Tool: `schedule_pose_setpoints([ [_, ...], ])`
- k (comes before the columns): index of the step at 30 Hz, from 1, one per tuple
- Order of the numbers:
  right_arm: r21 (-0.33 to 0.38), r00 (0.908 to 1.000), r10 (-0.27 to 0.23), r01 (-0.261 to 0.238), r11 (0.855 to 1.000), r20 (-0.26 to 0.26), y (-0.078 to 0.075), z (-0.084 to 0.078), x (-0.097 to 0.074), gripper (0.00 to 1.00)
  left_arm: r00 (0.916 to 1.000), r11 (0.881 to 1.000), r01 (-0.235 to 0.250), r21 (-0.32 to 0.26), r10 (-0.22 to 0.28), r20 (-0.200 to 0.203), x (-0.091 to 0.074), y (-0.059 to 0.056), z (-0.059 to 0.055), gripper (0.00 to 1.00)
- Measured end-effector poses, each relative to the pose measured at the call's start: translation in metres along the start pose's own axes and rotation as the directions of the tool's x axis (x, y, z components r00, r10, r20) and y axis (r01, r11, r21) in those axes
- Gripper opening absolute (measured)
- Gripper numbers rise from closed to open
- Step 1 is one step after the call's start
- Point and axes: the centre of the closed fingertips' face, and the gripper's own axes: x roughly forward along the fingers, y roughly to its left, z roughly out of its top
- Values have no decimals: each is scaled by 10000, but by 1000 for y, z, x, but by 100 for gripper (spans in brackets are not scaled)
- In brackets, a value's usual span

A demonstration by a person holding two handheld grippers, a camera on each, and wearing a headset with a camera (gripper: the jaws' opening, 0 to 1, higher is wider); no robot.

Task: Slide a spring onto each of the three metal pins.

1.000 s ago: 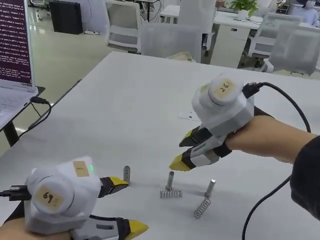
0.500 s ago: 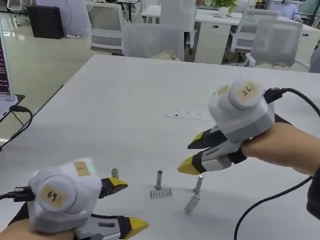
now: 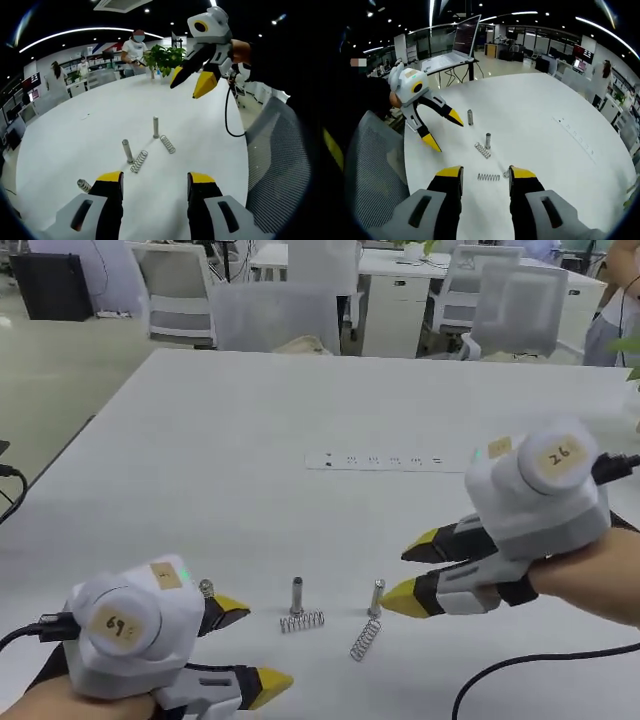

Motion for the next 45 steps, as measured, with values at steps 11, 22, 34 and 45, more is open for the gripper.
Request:
schedule_pose_setpoints([
  [11, 1120, 9985, -436, 396, 9929, 341, 6, -31, -14, 35, 9998, 9997, 113, -232, -117, -188, 20, 6, -6, 44],
  [22, 1980, 9985, -486, 423, 9793, 269, 17, -60, -17, 34, 9987, 9997, 126, -197, -136, -493, 39, 11, -13, 40],
  [34, 2289, 9978, -582, 498, 9722, 301, 17, -67, -19, 34, 9974, 9997, -2, -241, -16, -725, 57, 14, -16, 36],
  [45, 2487, 9975, -663, 582, 9668, 245, 16, -74, -21, 34, 9946, 9998, -37, -194, 17, -1035, 68, 17, -23, 30],
])
